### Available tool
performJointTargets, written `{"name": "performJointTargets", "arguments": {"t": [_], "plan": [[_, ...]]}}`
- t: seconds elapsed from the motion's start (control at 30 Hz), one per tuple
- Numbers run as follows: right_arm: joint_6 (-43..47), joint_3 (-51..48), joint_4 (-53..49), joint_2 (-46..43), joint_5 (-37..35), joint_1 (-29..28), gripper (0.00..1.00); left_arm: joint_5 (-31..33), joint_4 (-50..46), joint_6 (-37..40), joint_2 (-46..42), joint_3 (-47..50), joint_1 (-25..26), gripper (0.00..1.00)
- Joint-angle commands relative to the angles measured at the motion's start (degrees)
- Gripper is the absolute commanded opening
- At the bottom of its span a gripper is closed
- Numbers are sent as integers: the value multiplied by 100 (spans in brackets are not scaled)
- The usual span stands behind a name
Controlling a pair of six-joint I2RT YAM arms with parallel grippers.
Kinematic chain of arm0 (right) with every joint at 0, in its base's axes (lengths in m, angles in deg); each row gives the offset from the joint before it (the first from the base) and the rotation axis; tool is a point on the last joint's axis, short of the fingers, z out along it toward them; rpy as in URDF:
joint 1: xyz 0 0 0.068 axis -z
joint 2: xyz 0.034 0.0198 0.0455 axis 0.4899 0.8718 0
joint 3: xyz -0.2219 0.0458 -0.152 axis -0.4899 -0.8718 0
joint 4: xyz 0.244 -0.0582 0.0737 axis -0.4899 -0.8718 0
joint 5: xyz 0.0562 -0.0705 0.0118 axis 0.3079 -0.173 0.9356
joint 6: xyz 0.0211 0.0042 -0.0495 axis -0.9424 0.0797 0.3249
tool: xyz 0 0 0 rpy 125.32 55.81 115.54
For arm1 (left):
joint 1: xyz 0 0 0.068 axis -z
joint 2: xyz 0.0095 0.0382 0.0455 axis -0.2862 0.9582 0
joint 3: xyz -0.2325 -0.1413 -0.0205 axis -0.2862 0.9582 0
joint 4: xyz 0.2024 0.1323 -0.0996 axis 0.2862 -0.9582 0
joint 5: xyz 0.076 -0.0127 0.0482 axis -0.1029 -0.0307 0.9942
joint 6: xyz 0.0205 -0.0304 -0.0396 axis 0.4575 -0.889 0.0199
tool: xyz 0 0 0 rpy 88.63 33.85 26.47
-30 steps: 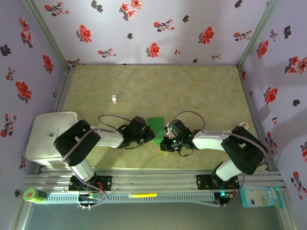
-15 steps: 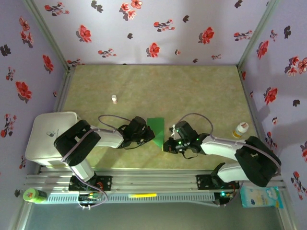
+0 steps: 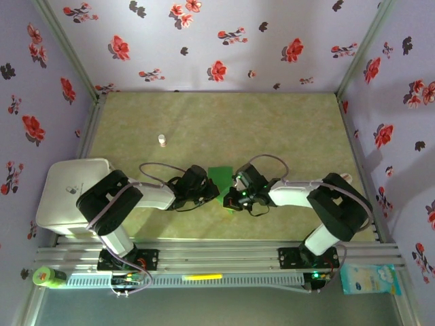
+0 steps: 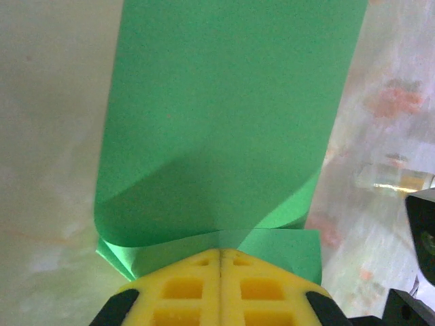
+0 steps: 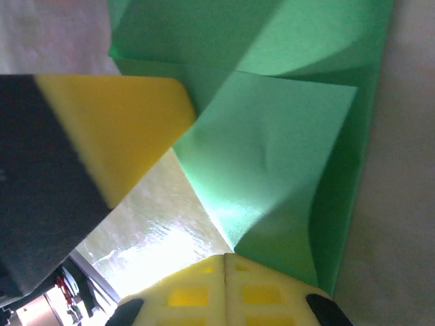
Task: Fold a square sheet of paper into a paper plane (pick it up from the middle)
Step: Third fold the triangle at the center of the table.
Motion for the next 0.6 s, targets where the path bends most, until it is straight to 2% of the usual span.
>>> {"name": "performJointTargets", "arguments": {"t": [0.0, 0.2, 0.33, 0.4, 0.57], "plan": [[-110, -2, 67, 47, -163, 69, 4, 292, -554, 121, 72, 132, 4, 0], [-166, -274, 297, -14, -21, 138, 4, 214, -512, 245, -44, 44, -4, 0], [-230, -340, 450, 68, 95, 149, 4, 156, -872, 564, -519, -293, -4, 14], [-227, -350, 475, 97, 105, 155, 3, 202, -1303, 759, -708, -527, -4, 16], [-253, -376, 508, 119, 80, 162, 3, 111, -1619, 738, -909, -540, 96, 8]]}}
